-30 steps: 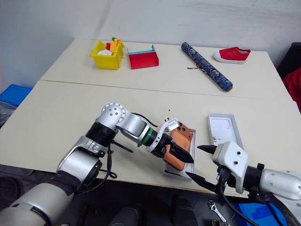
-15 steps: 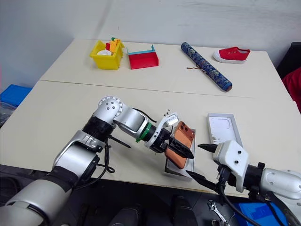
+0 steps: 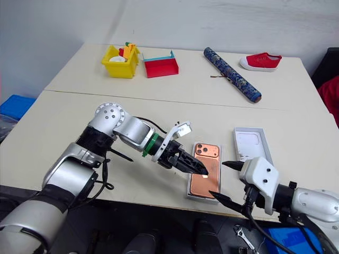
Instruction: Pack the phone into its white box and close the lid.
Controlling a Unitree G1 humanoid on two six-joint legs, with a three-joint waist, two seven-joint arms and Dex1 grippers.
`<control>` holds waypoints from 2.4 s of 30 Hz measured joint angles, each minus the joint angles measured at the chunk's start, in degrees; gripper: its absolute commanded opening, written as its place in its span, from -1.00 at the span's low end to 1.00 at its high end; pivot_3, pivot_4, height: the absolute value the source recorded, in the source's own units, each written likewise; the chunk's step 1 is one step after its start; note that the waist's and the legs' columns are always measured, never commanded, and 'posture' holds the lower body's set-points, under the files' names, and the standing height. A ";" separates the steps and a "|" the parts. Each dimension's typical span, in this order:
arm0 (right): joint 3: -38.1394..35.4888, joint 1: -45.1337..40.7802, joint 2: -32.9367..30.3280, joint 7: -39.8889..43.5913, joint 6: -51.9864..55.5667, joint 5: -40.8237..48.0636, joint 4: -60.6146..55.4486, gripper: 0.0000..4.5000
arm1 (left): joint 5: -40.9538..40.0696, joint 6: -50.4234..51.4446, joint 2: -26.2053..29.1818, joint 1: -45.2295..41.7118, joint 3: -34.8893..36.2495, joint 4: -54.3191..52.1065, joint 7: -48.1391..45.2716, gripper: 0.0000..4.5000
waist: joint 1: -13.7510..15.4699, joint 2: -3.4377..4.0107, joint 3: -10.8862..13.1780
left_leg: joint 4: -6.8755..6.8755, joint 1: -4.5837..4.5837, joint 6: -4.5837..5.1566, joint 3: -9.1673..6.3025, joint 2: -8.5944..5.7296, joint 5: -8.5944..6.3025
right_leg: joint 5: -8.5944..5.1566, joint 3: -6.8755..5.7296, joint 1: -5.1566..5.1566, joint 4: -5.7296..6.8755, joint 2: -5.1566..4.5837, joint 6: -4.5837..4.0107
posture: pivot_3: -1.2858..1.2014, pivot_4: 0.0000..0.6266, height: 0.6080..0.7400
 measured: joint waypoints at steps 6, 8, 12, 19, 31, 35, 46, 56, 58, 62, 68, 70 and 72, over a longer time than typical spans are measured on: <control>0.06 -0.43 -0.71 1.13 -0.06 -0.21 0.58 1.00 | 0.66 0.00 4.45 1.47 0.75 -2.06 -3.11 0.95 | -0.17 0.00 0.00 | 0.00 0.01 0.00 0.01 0.00 0.00 | 0.00 0.01 0.00 0.02 0.01 0.00 | 0.03 -0.52 1.00; 0.06 -0.55 -0.82 1.30 -0.11 -0.30 1.13 1.00 | 2.70 -0.16 5.27 3.49 3.30 -5.04 -5.76 0.95 | -0.17 0.00 0.00 | 0.00 0.00 0.00 0.00 0.00 0.00 | 0.00 -0.01 0.00 0.03 0.01 0.00 | 0.03 -0.52 1.00; 0.00 -0.47 -0.92 1.49 -0.09 -0.26 1.45 1.00 | 13.24 -4.92 9.39 8.65 7.90 -15.77 -15.58 0.95 | -0.67 0.01 0.00 | -0.02 0.00 0.00 0.01 0.01 0.01 | 0.00 0.00 -0.02 0.03 0.03 -0.01 | 0.03 -0.52 1.00; -2.63 0.53 -0.52 -4.86 6.88 0.82 1.26 1.00 | 52.04 -42.64 22.87 20.99 1.12 -29.65 -53.65 0.98 | -1.03 0.05 -0.01 | -0.04 0.17 -0.04 0.23 0.05 0.01 | -0.03 0.12 0.07 -0.03 0.02 -0.07 | 0.03 -0.52 1.00; 1.48 -17.03 15.95 -37.04 33.69 3.55 1.71 1.00 | 78.04 -79.33 16.97 25.00 4.35 -21.91 -76.09 0.98 | -1.00 0.01 -0.02 | -0.01 -0.12 0.19 0.11 0.08 -0.02 | 0.01 0.04 -0.04 -0.03 -0.02 0.01 | 0.03 -0.52 1.00; 3.84 -22.37 20.59 -42.45 35.65 0.44 7.82 1.00 | 80.79 -82.04 16.19 25.66 6.33 -21.13 -77.06 0.98 | -1.21 0.06 -0.01 | -0.02 -0.10 0.21 0.12 0.05 -0.01 | 0.01 0.06 -0.06 0.05 -0.01 0.01 | 0.03 -0.52 1.00; 11.07 -27.22 22.94 -43.80 31.51 -6.51 19.41 -0.50 | 83.19 -81.66 12.25 26.47 11.29 -20.53 -74.58 1.00 | -1.27 0.07 -0.02 | -0.02 -0.14 0.27 0.11 0.03 -0.01 | 0.03 0.03 -0.06 0.03 0.00 0.05 | 0.03 -0.52 1.00; 8.41 -26.40 23.93 -42.65 31.13 -6.97 16.94 -0.98 | 84.89 -81.15 12.10 28.01 12.11 -22.77 -74.97 1.00 | -1.26 0.08 -0.02 | -0.02 -0.13 0.27 0.10 0.04 -0.01 | 0.04 0.03 -0.06 0.03 0.01 0.05 | 0.03 -0.52 1.00; 4.29 -26.37 25.56 -41.21 33.76 -2.64 12.72 -0.98 | 85.49 -81.22 12.20 28.83 12.11 -22.75 -75.64 1.00 | -1.26 0.08 -0.02 | -0.02 -0.13 0.27 0.10 0.04 -0.01 | 0.04 0.03 -0.06 0.04 0.01 0.05 | 0.03 -0.52 1.00; -4.88 -27.57 30.12 -39.35 40.27 12.86 7.64 -0.98 | 86.60 -81.65 12.58 29.08 12.11 -22.55 -77.17 1.00 | -1.27 0.08 -0.02 | -0.02 -0.12 0.27 0.06 0.06 -0.01 | 0.04 0.02 -0.03 0.04 0.02 0.05 | 0.03 -0.52 1.00; -1.82 -21.57 21.93 -58.64 27.39 63.92 8.61 -0.98 | 87.84 -82.54 12.73 29.28 12.29 -22.11 -78.64 1.00 | -1.22 0.14 0.03 | -0.04 -0.13 0.30 0.01 0.04 -0.03 | 0.04 -0.07 0.01 -0.04 -0.05 0.05 | 0.03 -0.52 1.00; 4.08 -20.30 22.57 -63.97 18.73 72.74 8.54 -0.98 | 88.05 -82.55 12.78 29.32 12.32 -22.11 -79.02 1.00 | -1.34 0.10 0.01 | -0.03 -0.10 0.30 0.02 0.07 -0.02 | 0.04 -0.07 0.02 -0.02 -0.02 0.05 | 0.03 -0.52 1.00; 9.87 -19.87 25.63 -66.94 10.65 75.96 7.88 -0.98 | 88.17 -82.54 12.75 29.33 12.32 -22.22 -79.11 1.00 | -1.67 0.10 0.01 | -0.04 -0.06 0.29 0.05 0.10 -0.02 | 0.04 -0.03 0.00 0.02 0.00 0.05 | 0.03 -0.52 1.00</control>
